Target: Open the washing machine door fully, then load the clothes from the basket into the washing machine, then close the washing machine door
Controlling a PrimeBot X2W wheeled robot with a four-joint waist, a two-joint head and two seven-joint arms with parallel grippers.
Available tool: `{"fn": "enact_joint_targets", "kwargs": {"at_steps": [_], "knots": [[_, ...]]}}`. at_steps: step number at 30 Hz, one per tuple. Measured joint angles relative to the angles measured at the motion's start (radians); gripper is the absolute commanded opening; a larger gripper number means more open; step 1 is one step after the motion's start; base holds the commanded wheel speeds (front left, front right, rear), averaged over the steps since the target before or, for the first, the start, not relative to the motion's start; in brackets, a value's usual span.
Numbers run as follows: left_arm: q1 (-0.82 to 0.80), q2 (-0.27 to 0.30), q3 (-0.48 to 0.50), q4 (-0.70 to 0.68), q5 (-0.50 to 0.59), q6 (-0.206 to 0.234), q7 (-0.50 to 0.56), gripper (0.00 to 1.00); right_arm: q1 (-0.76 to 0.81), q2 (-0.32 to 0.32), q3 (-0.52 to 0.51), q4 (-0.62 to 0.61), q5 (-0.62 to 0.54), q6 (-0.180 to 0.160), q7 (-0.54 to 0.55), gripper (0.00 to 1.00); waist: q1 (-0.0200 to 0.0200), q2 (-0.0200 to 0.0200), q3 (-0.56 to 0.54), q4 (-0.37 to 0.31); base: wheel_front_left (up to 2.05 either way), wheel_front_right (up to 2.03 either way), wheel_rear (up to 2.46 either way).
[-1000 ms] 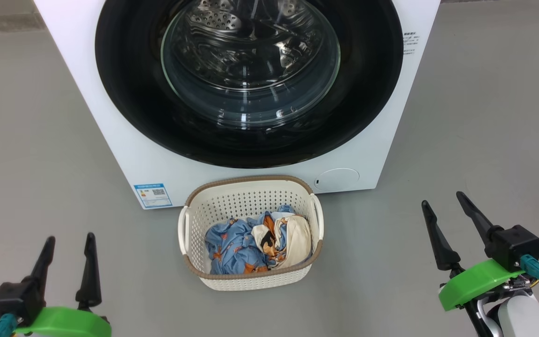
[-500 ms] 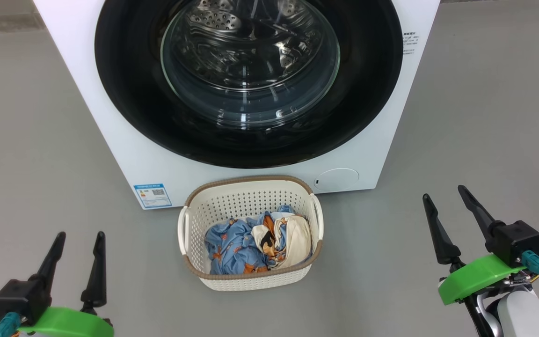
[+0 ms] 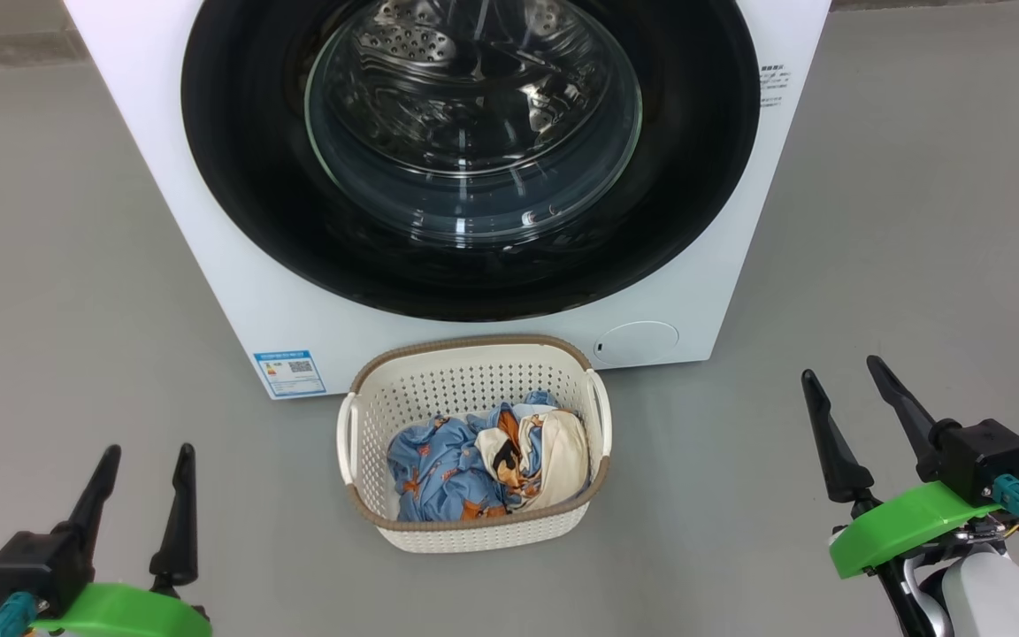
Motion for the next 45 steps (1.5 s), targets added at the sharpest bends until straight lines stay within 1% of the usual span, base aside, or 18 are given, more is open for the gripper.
{"fn": "enact_joint_targets", "kwargs": {"at_steps": [19, 28, 45], "knots": [[-0.001, 0.002, 0.0, 0.01, 0.0, 0.0, 0.0, 1.0, 0.0, -0.011, 0.002, 0.007, -0.004, 0.0, 0.0, 1.0, 0.0, 0.0, -0.001, 0.004, 0.0, 0.0, 0.0], [-0.001, 0.014, -0.009, 0.01, 0.002, 0.0, 0.0, 1.0, 0.0, -0.011, -0.003, 0.007, -0.007, 0.0, 0.0, 1.0, 0.0, 0.0, -0.004, 0.008, 0.02, 0.01, -0.03], [-0.001, 0.022, -0.022, 0.007, -0.008, 0.0, 0.0, 1.0, 0.0, -0.011, -0.013, 0.009, -0.013, 0.0, 0.0, 1.0, -0.0001, 0.0, 0.004, 0.011, 0.34, 0.25, -0.59]]}}
